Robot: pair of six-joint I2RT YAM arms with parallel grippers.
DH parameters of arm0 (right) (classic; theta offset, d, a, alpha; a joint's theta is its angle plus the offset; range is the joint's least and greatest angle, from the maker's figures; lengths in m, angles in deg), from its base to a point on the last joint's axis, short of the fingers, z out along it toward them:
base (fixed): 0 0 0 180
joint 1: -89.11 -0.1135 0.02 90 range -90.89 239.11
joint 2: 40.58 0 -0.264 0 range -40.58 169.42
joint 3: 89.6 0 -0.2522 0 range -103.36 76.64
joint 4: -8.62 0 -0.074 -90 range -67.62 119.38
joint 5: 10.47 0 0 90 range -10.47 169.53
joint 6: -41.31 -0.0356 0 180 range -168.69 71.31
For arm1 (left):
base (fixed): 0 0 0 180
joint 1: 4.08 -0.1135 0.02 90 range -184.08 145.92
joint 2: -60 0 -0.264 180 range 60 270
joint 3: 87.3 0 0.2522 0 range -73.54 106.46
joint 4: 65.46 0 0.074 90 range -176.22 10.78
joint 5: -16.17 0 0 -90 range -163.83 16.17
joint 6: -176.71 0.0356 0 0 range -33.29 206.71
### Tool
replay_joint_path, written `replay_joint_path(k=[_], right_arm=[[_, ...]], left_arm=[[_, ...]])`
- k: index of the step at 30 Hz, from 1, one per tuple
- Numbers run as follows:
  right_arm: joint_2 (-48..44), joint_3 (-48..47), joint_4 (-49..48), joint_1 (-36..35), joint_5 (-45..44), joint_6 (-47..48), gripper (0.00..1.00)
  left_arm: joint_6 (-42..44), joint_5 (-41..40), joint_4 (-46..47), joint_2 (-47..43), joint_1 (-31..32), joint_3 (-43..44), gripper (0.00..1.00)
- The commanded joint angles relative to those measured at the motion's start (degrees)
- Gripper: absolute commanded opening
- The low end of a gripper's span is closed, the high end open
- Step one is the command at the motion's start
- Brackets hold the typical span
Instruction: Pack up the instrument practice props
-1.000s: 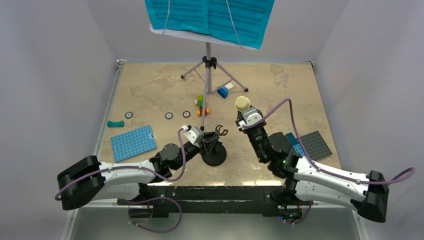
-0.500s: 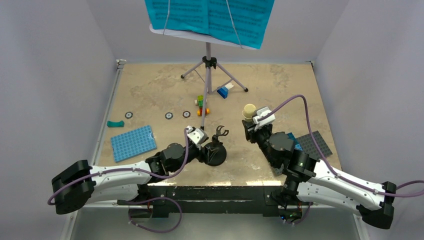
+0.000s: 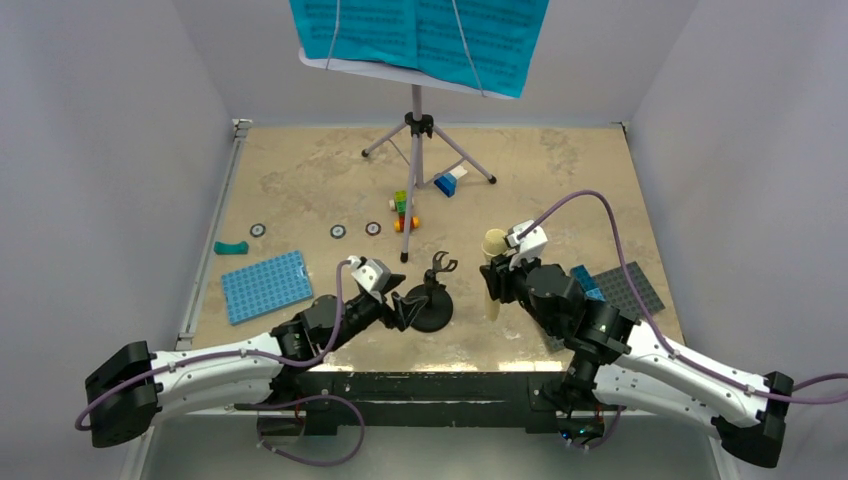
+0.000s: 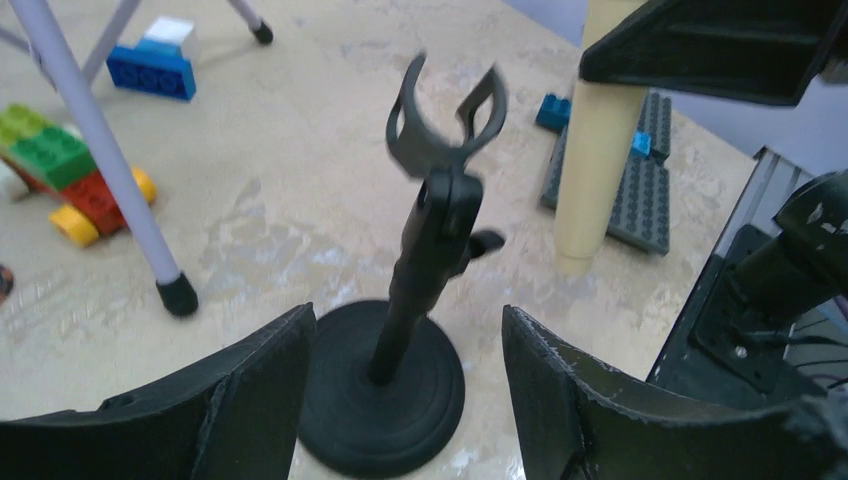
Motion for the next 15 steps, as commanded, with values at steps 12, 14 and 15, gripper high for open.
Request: replay_joint_path(k=[12, 14, 15], right_arm=[[1.77, -1.24, 4.06, 16.18, 30.00, -10.85, 0.00], [2.93, -1.98, 4.15, 16.77, 32.12, -11.50, 0.00], [3.55, -2.25, 4.31, 16.99, 33.23, -11.80, 0.00]], left_arm=[[-6.17, -0.93, 2.15, -5.95, 0.28, -9.50, 0.70], [-5.07, -0.54, 5.32, -3.37, 0.28, -9.21, 0.70], [-4.79, -0.18, 6.24, -2.12, 0.28, -8.96, 0.70]])
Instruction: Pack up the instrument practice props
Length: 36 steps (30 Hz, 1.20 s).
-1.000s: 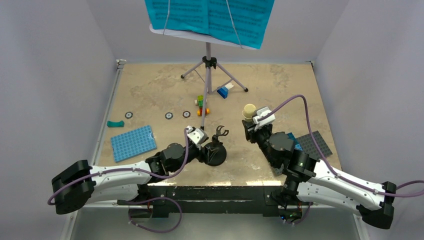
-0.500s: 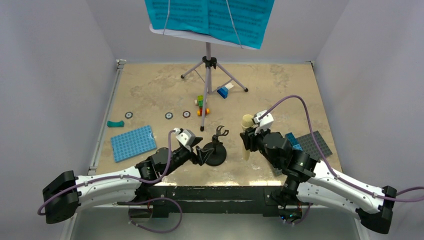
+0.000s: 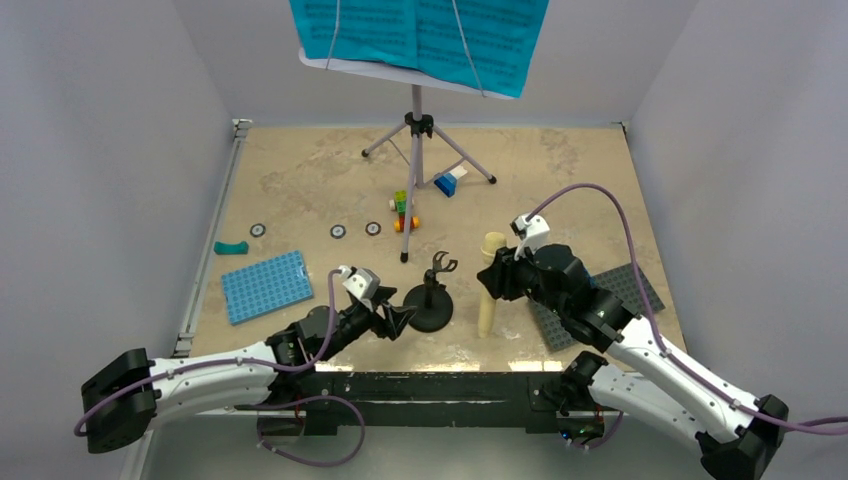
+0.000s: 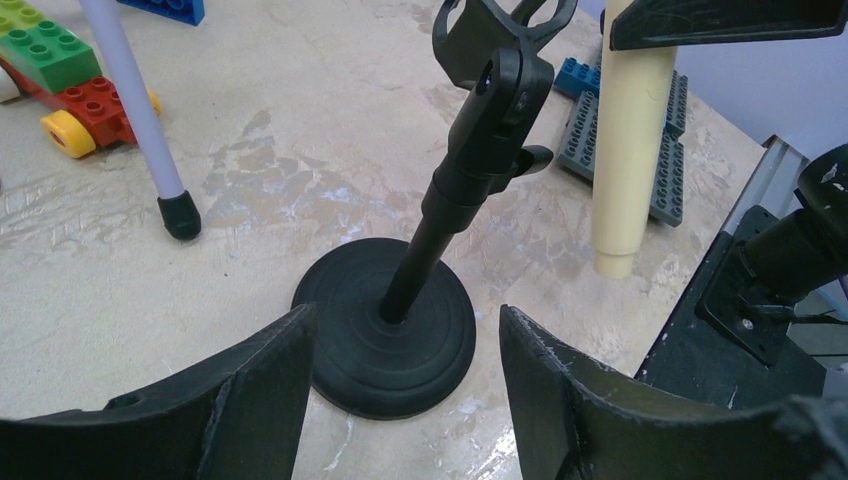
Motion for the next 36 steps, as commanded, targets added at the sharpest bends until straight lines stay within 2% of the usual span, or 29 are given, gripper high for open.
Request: replay_joint_path(k=[1, 6, 8, 12, 14, 16, 19, 21, 25, 29, 36], right_arm=[[1.81, -2.72, -0.69, 1.14, 8.36, -2.78, 0.00], [4.22, -2.16, -0.48, 2.90, 12.35, -4.06, 0.00], [3.80, -1.87, -0.45, 3.20, 12.70, -4.77, 0.00], [1.38, -2.08, -0.56, 4.19, 16.91, -5.22, 0.00], [0.44, -2.46, -2.24, 4.72, 24.25, -4.50, 0.00], [-0.20, -3.94, -2.56, 4.75, 31.60, -3.11, 0.00], [-1.53, -7.73, -1.04, 4.66, 35.97, -0.96, 0.00], [-1.65, -10.84, 0.15, 4.66, 38.04, -0.30, 0.00], [0.79, -16.91, -1.36, 4.66, 46.14, -0.66, 0.00], [5.25, -22.52, -4.26, 3.94, 49.12, -2.17, 0.00], [12.74, -29.13, -8.17, -2.36, 45.47, -3.70, 0.00]], left_arm=[[1.16, 1.61, 8.37, 5.41, 0.28, 0.36, 0.70], [2.70, 2.47, 13.66, 11.08, 0.28, 1.16, 0.70], [2.85, 2.84, 10.55, 10.08, 0.28, 2.55, 0.70], [0.14, 2.83, 2.17, -0.96, 0.28, 0.99, 0.71], [-2.48, 4.27, -4.41, -8.61, 0.16, 0.99, 0.74], [-4.38, 9.11, -8.31, -16.48, 0.05, 1.01, 0.76], [-9.01, 13.49, -12.29, -24.92, 0.00, 2.07, 0.91], [-11.46, 15.70, -15.80, -27.14, -0.07, 4.43, 0.96], [-12.31, 26.80, -19.95, -23.39, -0.25, 11.71, 0.99], [-11.17, 34.91, -23.42, -15.99, -0.25, 20.23, 0.99], [-8.56, 37.10, -17.57, -12.46, -0.25, 24.12, 1.00]])
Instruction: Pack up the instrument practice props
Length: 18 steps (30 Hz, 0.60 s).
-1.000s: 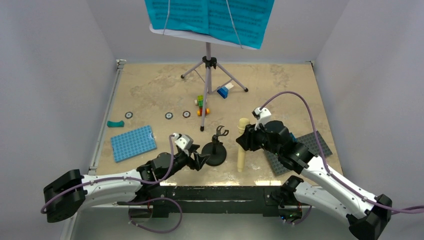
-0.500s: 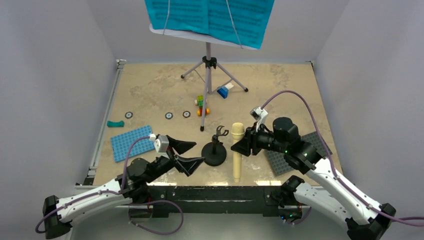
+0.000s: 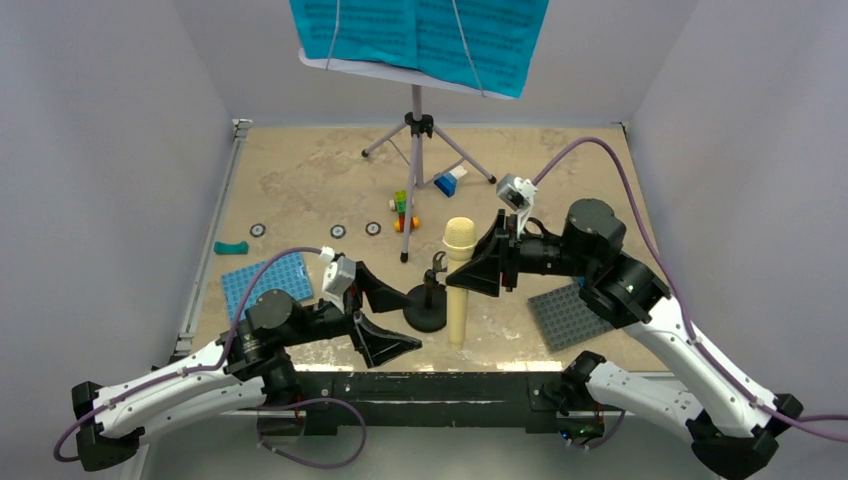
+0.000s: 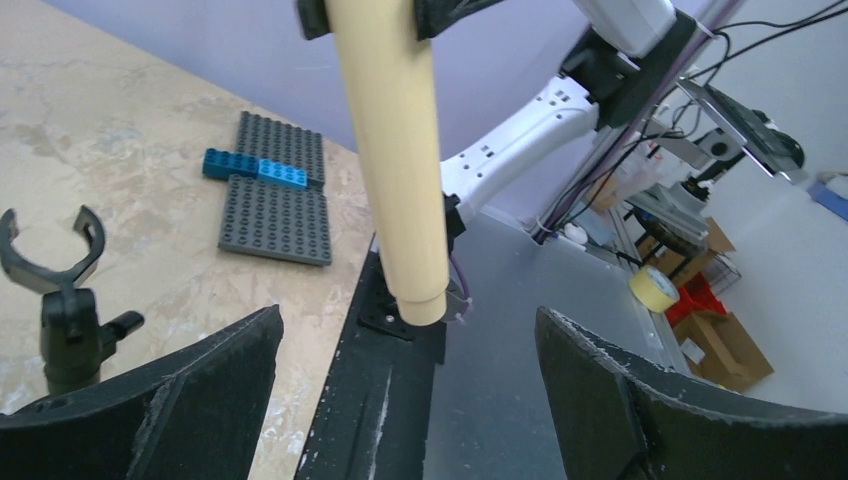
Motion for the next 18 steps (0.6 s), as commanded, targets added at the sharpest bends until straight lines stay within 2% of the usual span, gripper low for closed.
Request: replay_joint_path(k=[1, 10, 12, 14, 18], right_arm=[[4.02, -4.28, -5.10, -3.77, -0.60, -1.81, 0.00], [8.80, -5.76, -13.53, -6.75, 0.33, -6.50, 0.00], [9.88, -6.48, -14.44, -7.57, 1.21, -7.12, 0.00], [10.84, -6.96, -14.98, -8.36, 1.73, -7.30, 0.00], [11.24, -5.99, -16.53, -8.85, 2.08, -7.70, 0.00]], left_arm=[[2.36, 3.76, 3.09, 2.41, -0.14, 3.83, 1.00], [3.80, 1.40, 6.17, 6.48, -0.14, 4.82, 1.00], [3.73, 1.15, 7.00, 6.70, -0.16, 4.29, 0.97], [3.68, 1.14, 8.55, 6.78, -0.16, 3.55, 0.90], [3.72, 0.55, 9.40, 6.43, -0.18, 2.73, 0.61]])
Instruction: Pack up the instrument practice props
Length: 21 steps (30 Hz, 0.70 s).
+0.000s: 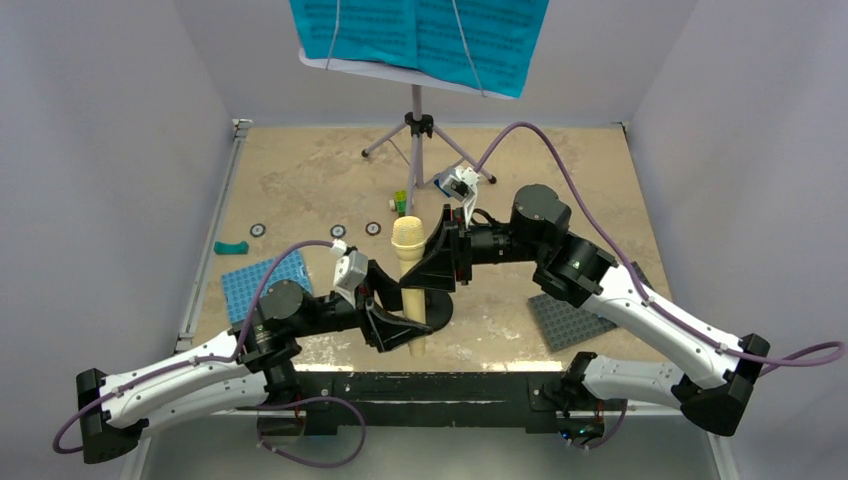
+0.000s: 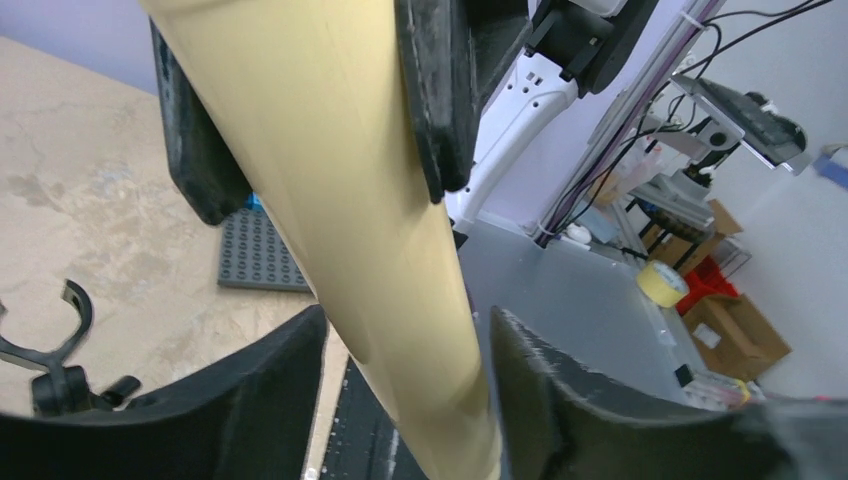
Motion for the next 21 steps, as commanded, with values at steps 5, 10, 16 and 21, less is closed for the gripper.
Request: replay_joint_path(k=[5, 10, 16, 21], right_arm=[[-0.64, -0.81, -5.01, -0.63, 2.00, -1.17, 0.04], [-2.47, -1.91, 0.75, -0.44, -1.38, 1.11, 0.75], [-6.32, -1.26, 8.92, 4.52, -5.66, 4.52, 0.85], [-9.63, 0.36, 11.42, 6.29, -6.56, 6.68, 0.88]], left_arm=[[0.20, -5.32, 1.54, -2.42, -0.19, -0.12, 0.12], [0.04, -14.94, -7.36, -5.93, -0.23, 2.11, 0.00], [-3.52, -41.42, -32.74, -6.77, -3.18, 11.45, 0.00], [-9.67, -31.42, -49.93, 1.86, -28.72, 17.85, 0.00]])
